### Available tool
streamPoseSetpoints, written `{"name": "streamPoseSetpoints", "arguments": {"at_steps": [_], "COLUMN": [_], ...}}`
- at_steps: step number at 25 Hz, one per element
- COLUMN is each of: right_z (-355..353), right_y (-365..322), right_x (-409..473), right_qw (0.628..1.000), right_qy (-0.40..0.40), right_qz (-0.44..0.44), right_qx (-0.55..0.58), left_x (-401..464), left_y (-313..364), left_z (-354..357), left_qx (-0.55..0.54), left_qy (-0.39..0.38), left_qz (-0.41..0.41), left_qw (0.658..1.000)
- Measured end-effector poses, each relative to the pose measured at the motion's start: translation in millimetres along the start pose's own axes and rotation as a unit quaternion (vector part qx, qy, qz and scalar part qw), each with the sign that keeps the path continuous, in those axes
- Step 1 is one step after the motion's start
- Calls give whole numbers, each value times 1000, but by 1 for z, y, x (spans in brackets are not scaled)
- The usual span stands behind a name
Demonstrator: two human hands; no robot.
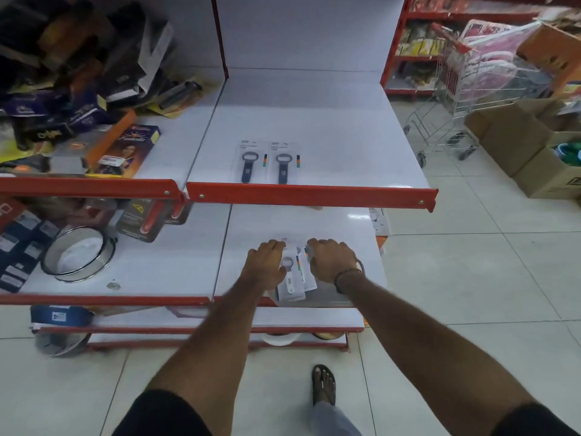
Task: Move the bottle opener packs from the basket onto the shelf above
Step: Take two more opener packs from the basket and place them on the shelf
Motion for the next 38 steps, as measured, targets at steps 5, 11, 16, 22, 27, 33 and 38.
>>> {"name": "streamPoseSetpoints", "arguments": {"at_steps": [5, 11, 16, 22, 27, 33, 38], "right_z": [29, 53, 32, 0, -38, -129, -221], "right_y": [-10, -32, -30, -20, -12, 0, 16], "right_x": [63, 99, 98, 42, -32, -93, -97], "right_qw": [997, 991, 993, 996, 991, 951, 920], "right_qy": [-70, -68, -6, 66, 118, 297, 374], "right_qz": [-42, -99, -98, -52, -57, -76, -64], "right_qx": [-5, -64, -58, 19, 39, 32, 101], "left_x": [46, 61, 63, 27, -26, -71, -50], "left_y": [-30, -31, -30, -7, 24, 65, 98], "left_z": [39, 33, 4, -30, -51, -133, -231], "left_qx": [-3, 65, 5, -145, -177, -160, -116], "left_qy": [-3, -7, -7, 25, 73, 254, 347], "left_qz": [11, 52, 7, -48, 35, 127, 180], "left_qw": [1000, 996, 1000, 988, 981, 945, 913]}}
Point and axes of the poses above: each hand's wrist, its own x-axis towards the middle knuckle, its own z-axis out of the palm, y = z × x, the point moved 5 cm from there along x, towards the middle knuckle, and after that the axes turned 13 degrees about z, right-handed, at the moved point
